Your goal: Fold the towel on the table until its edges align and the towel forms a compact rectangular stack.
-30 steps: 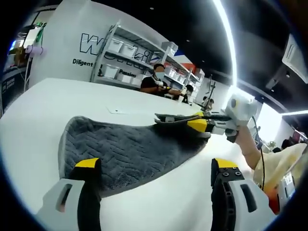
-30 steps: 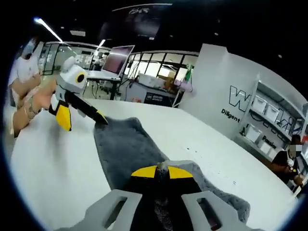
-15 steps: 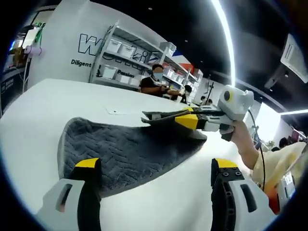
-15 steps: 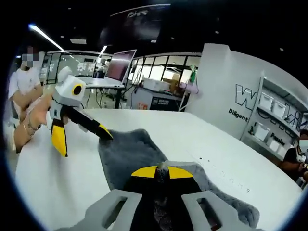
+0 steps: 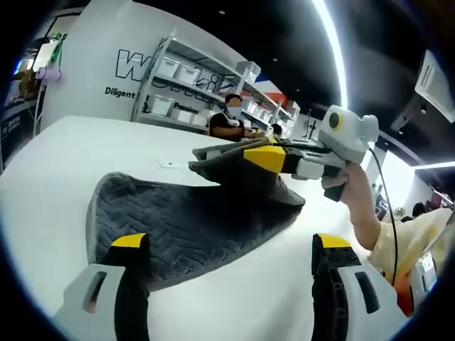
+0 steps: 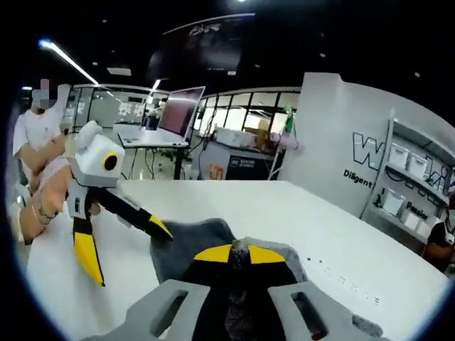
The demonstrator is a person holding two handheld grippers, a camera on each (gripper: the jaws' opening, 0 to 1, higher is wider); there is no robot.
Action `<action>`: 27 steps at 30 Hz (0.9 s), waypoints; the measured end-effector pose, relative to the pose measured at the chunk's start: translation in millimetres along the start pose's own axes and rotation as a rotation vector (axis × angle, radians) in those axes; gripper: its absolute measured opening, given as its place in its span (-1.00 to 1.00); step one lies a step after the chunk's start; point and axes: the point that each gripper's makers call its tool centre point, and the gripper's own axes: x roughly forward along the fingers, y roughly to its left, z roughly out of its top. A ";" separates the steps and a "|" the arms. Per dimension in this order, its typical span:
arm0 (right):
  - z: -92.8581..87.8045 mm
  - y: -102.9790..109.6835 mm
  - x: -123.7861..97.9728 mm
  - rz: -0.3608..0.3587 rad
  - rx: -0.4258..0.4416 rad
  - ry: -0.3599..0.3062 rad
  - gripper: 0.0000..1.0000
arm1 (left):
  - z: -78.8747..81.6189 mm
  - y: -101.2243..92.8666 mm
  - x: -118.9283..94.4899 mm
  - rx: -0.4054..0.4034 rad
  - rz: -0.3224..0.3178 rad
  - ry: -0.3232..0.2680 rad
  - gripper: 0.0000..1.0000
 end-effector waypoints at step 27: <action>47.2 26.9 52.5 0.049 0.018 -0.071 -0.96 | 1.5 5.2 -4.0 -0.018 0.005 -0.010 0.85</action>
